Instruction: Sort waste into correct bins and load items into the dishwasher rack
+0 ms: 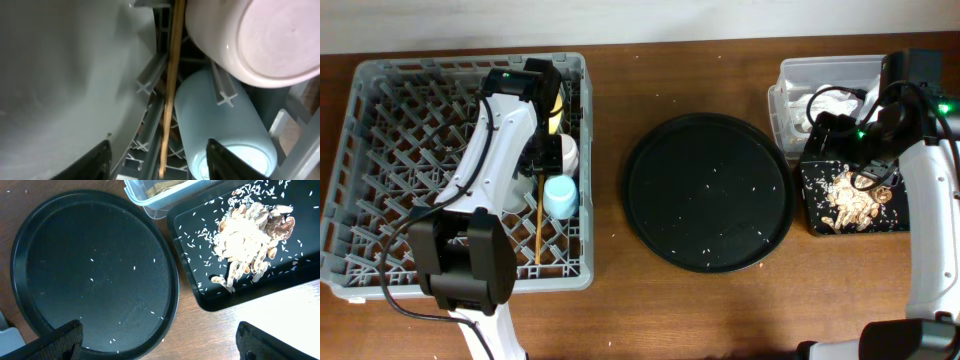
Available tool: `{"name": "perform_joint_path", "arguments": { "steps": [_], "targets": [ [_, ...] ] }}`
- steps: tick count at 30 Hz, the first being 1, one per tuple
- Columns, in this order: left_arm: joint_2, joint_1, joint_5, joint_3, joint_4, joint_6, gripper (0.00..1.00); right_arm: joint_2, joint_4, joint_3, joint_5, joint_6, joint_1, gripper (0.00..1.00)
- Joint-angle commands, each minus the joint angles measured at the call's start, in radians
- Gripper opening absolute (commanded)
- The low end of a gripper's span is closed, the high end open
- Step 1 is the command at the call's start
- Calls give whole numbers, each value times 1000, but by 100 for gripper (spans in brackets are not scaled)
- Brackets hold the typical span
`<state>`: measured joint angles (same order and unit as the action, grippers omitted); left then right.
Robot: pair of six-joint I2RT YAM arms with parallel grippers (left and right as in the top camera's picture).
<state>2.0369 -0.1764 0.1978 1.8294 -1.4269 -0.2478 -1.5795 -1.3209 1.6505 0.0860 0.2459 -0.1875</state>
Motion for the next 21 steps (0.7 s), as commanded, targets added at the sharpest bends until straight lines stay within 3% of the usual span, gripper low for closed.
{"name": "perform_joint_path", "arguments": {
  "steps": [1, 3, 6, 7, 11, 16, 21],
  "targets": [
    [-11, 1, 6, 13, 2, -1, 64, 0, 0, -3, -12, -6, -3, 99],
    [-24, 1, -46, 71, -17, 16, 65, 5, 1, -2, -1, -6, -3, 95],
    [-69, 1, -67, 219, -56, 18, 79, 58, -7, 11, -1, -7, -3, 95],
    [-92, 1, -66, 282, -55, 18, 99, 102, -24, 26, 11, -48, -3, 96],
    [-132, 1, -67, 318, -51, 18, 99, 327, -148, 113, 10, -127, -3, 100],
    [-132, 1, -67, 318, -51, 18, 99, 615, -150, 122, 11, -126, -3, 98],
    [-132, 1, -67, 318, -51, 18, 99, 736, -254, 122, -37, -161, -3, 98]
  ]
}}
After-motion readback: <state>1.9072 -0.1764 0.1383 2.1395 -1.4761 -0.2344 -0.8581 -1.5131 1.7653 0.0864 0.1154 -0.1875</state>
